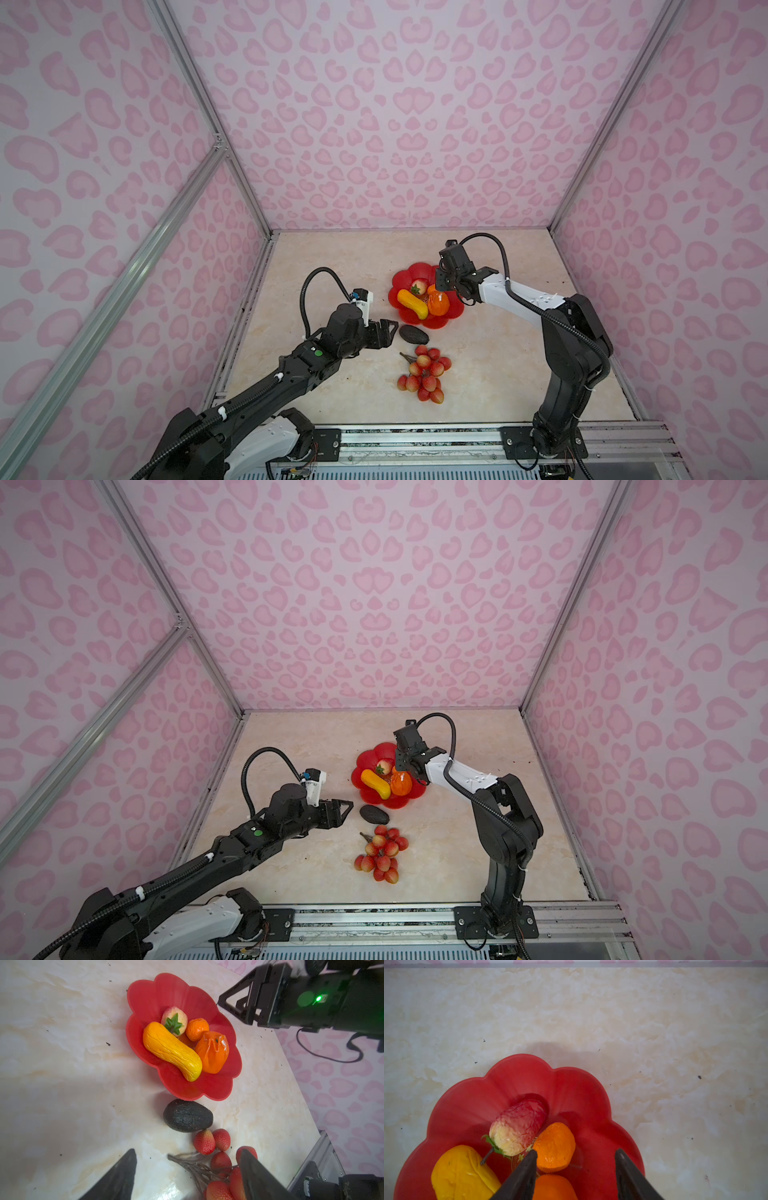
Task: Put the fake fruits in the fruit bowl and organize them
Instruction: 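Carry the persimmon into the bowl and release it with the right gripper, then grasp the dark avocado with the left gripper while the right gripper withdraws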
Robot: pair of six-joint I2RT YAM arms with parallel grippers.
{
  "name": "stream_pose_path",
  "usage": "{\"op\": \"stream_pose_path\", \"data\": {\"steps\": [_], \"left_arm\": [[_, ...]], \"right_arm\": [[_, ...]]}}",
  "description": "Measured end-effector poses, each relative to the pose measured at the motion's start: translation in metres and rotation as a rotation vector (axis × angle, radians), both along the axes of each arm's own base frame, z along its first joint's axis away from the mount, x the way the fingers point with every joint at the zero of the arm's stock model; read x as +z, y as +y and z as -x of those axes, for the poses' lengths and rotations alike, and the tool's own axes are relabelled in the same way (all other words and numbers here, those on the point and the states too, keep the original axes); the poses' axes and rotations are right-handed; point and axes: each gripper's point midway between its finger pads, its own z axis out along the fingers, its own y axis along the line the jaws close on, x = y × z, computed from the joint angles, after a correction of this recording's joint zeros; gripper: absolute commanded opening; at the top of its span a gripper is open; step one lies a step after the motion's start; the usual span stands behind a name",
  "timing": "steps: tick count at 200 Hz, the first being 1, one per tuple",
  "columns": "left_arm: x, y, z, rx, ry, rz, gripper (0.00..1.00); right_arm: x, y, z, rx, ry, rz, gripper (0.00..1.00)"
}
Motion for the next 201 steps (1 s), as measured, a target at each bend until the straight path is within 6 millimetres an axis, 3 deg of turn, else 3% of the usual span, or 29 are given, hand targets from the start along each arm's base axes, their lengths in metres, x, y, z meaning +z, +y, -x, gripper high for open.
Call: {"op": "stream_pose_path", "data": {"steps": [36,66,123,201], "left_arm": [[-0.013,-0.025,0.006,-0.072,0.044,-0.03,0.77],[-0.025,-0.043,0.01,-0.116,0.073,-0.053,0.76],[-0.05,-0.055,0.008,-0.131,0.133,-0.104,0.76],[-0.085,-0.07,-0.001,-0.142,0.209,-0.165,0.76]], "right_arm": [[0.056,-0.019,0.015,-0.021,-0.116,-0.062,0.86],[0.077,-0.04,0.046,-0.03,-0.173,-0.096,0.97],[0.097,-0.065,0.091,-0.044,-0.256,-0.152,0.98],[0.106,-0.091,0.111,-0.096,-0.292,-0.156,0.98]]}}
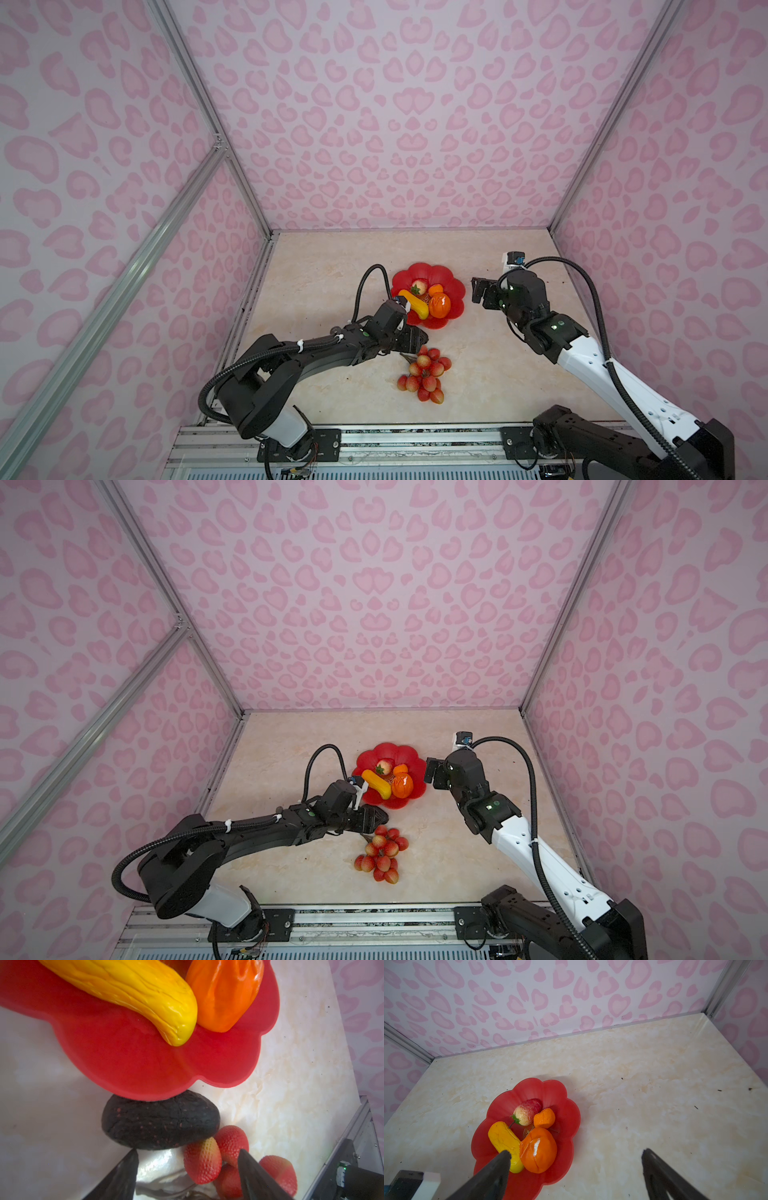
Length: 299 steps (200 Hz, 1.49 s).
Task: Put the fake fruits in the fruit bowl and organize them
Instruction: 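Grasp the dark avocado with the left gripper while the right gripper withdraws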
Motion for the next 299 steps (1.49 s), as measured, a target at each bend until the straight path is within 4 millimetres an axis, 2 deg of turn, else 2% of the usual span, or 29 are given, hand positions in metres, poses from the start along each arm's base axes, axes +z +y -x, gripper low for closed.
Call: {"op": "stream_pose_path", "data": {"steps": [25,60,96,118,122,147,157,173,192,205,247,299], "left_arm": [[-0.009,-0.001,-0.002,0.009,0.019,-0.016,0.76],[-0.011,-0.004,-0.01,0.03,0.014,-0.027,0.73],[-0.013,-0.004,-0.014,0.046,0.006,-0.034,0.48],[-0.014,-0.003,-0.015,0.05,0.004,-0.038,0.37],[-0.014,-0.002,-0.014,0.05,0.005,-0.039,0.32],[-0.021,0.005,-0.008,0.056,0.017,-0.053,0.27],[-0.019,0.008,-0.006,0.062,0.013,-0.052,0.28],[-0.012,0.013,-0.004,0.071,0.0,-0.044,0.35],[-0.002,0.016,-0.003,0.081,-0.017,-0.028,0.66],[0.007,0.015,-0.004,0.087,-0.028,-0.006,0.74],[0.029,-0.004,-0.017,0.08,-0.053,0.049,0.78],[0.008,-0.017,-0.026,0.098,0.013,0.03,0.78]], "right_arm": [[-0.002,-0.003,0.001,-0.006,0.002,0.001,0.98],[-0.003,-0.005,0.001,-0.009,0.005,0.006,0.98],[-0.007,-0.006,0.001,-0.009,0.013,0.01,0.98],[-0.007,-0.006,0.001,-0.007,0.013,0.008,0.98],[-0.007,-0.006,0.001,-0.007,0.013,0.008,0.98],[-0.008,-0.005,0.001,-0.003,0.014,0.006,0.97],[-0.008,-0.004,0.002,0.005,0.017,0.002,0.97],[-0.01,-0.003,0.001,0.009,0.023,0.002,0.97],[-0.012,-0.002,0.001,0.011,0.029,0.003,0.97],[-0.012,-0.002,0.001,0.014,0.03,0.002,0.97],[-0.005,-0.003,0.003,0.014,0.009,-0.008,0.97],[0.022,-0.016,0.017,-0.002,-0.059,-0.034,0.97]]}}
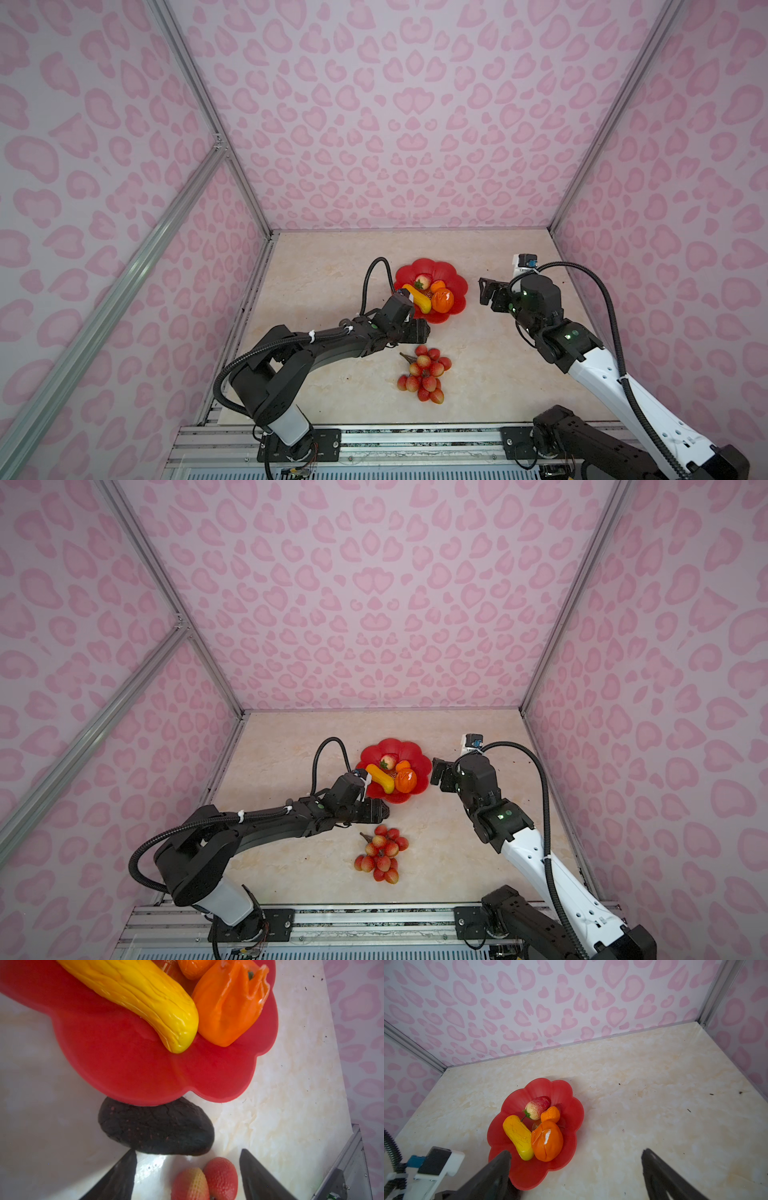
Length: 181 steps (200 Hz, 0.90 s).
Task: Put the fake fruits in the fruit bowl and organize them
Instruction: 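Grasp the dark avocado with the left gripper while the right gripper withdraws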
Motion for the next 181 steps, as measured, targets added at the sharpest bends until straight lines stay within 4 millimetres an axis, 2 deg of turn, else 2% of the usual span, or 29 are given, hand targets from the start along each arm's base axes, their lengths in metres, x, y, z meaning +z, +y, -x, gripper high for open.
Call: {"op": "stream_pose_path", "data": {"steps": [45,94,126,159,181], "left_arm": [[-0.01,-0.002,-0.006,0.039,0.033,-0.018,0.8],[-0.02,-0.004,-0.01,0.076,0.066,-0.027,0.83],[-0.019,-0.006,-0.013,0.077,0.062,-0.025,0.85],[-0.018,-0.009,-0.017,0.067,0.045,-0.031,0.82],[-0.023,-0.009,-0.017,0.067,0.052,-0.039,0.74]], "right_arm": [[0.012,-0.014,0.012,-0.02,-0.038,-0.009,0.97],[0.006,-0.023,0.019,-0.026,-0.023,-0.012,0.97],[0.002,-0.023,0.02,-0.019,-0.014,-0.016,0.98],[0.003,-0.022,0.021,-0.008,-0.015,-0.023,0.97],[0.005,-0.021,0.022,-0.003,-0.02,-0.028,0.97]]}}
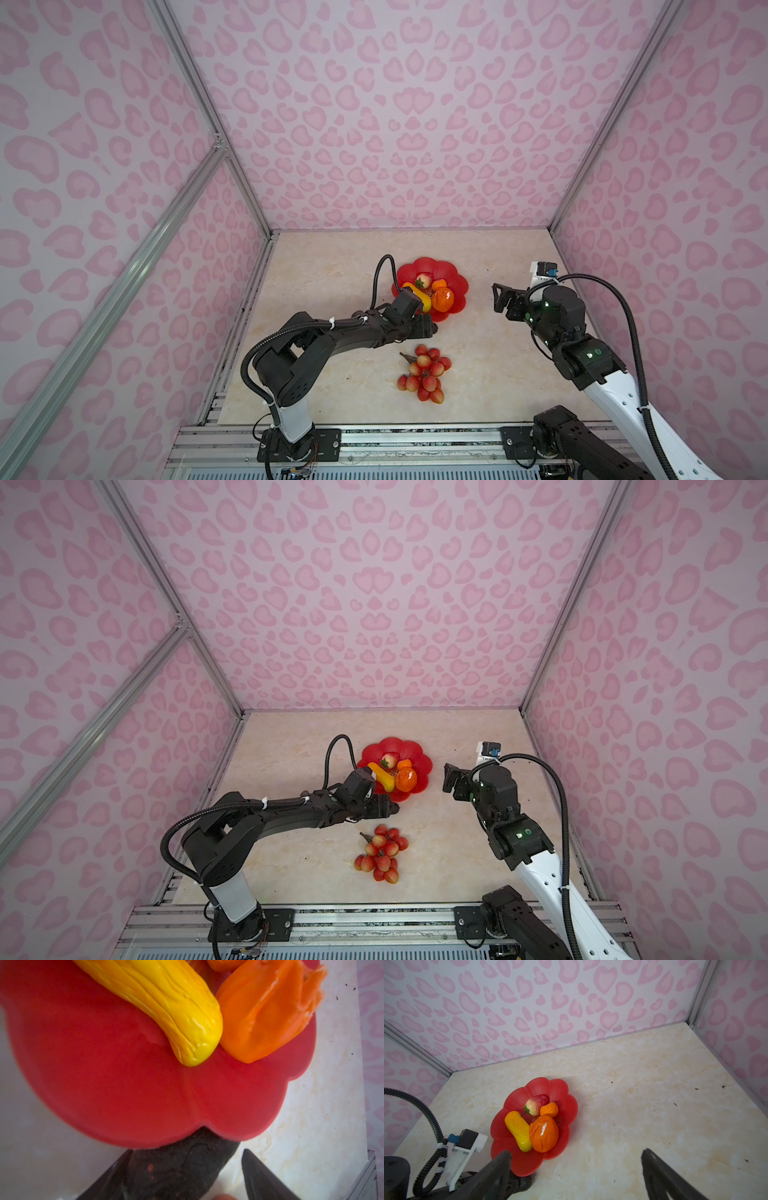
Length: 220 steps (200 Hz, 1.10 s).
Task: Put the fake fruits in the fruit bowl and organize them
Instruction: 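Grasp the dark avocado with the left gripper while the right gripper withdraws, then place avocado in bowl with left gripper while right reaches for strawberries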
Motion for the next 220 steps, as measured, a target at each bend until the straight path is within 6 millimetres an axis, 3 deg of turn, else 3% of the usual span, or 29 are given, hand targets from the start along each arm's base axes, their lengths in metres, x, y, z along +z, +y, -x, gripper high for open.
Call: {"op": "stream_pose_path", "data": {"steps": [38,94,136,154,177,197,220], "left_arm": [[0.0,0.0,-0.001,0.0,-0.009,0.008,0.56],[0.002,0.01,0.003,0.009,-0.025,0.025,0.44],[0.009,0.027,0.023,-0.013,-0.026,0.023,0.35],[0.025,0.032,0.032,-0.04,-0.047,0.04,0.33],[0.064,0.033,0.033,-0.08,-0.129,0.078,0.33],[0.103,0.028,0.025,-0.111,-0.216,0.114,0.33],[0.136,0.026,0.0,-0.113,-0.305,0.125,0.33]], "right_arm": [[0.001,0.0,0.001,0.0,-0.004,-0.002,0.97],[-0.003,0.0,0.001,-0.001,0.006,-0.011,0.97],[-0.007,0.002,-0.001,0.0,0.02,-0.015,0.97],[-0.01,0.004,-0.002,0.006,0.029,-0.023,0.97],[-0.015,0.005,-0.004,0.007,0.042,-0.02,0.97],[-0.021,0.006,-0.005,0.009,0.061,-0.023,0.97],[-0.023,0.007,-0.006,0.006,0.068,-0.032,0.96]]}}
